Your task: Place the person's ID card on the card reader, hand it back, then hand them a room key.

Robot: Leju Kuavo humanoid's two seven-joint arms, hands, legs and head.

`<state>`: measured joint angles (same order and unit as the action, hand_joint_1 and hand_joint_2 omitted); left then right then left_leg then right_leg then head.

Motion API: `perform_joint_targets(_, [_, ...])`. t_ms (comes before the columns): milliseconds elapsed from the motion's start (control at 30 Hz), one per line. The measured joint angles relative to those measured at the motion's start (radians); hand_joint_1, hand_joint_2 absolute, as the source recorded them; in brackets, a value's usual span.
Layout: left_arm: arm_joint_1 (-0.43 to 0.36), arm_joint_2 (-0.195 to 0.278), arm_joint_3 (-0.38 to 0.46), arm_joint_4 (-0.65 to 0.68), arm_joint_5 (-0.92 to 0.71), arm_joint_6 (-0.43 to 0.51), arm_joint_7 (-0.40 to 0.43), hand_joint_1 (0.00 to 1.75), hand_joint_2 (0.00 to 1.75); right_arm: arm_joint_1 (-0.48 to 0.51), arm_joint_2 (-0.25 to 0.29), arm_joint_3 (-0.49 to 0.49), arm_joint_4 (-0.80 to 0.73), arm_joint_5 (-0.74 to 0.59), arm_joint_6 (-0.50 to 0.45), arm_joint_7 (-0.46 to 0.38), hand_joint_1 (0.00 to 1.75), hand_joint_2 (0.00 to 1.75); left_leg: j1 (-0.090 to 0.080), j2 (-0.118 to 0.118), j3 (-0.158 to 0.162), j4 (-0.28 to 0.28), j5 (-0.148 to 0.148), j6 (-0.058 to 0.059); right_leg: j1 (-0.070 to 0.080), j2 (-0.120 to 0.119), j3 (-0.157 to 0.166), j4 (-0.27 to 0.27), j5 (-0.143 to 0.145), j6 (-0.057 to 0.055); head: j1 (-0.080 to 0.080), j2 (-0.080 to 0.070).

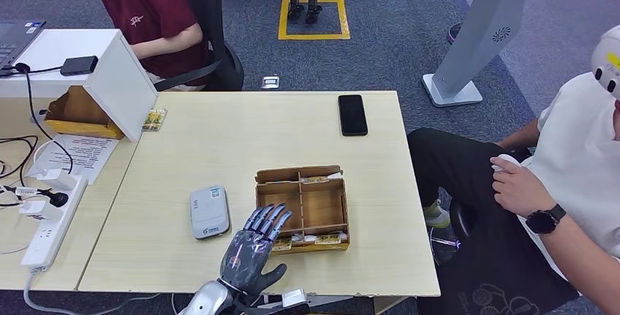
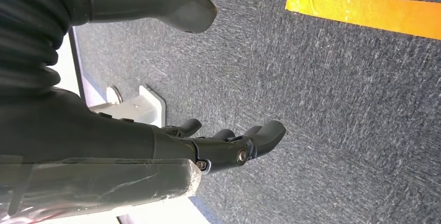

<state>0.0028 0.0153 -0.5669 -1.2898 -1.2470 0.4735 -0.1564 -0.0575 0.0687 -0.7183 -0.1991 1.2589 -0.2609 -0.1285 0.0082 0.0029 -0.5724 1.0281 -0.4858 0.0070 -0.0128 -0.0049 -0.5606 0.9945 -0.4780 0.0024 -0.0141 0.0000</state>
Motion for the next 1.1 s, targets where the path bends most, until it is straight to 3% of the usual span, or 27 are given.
perform_joint_targets(1100, [0.000, -0.006, 0.000, -0.032, 0.000, -0.020, -0.008, 0.00, 1.75, 0.000, 0.008, 0.000, 0.000, 0.007, -0.002, 0.003, 0.00, 1.75, 0.000, 0.000, 0.000, 0.000, 0.000, 0.000, 0.000, 0.000, 0.000, 0.000, 0.000, 0.000, 0.000, 0.000])
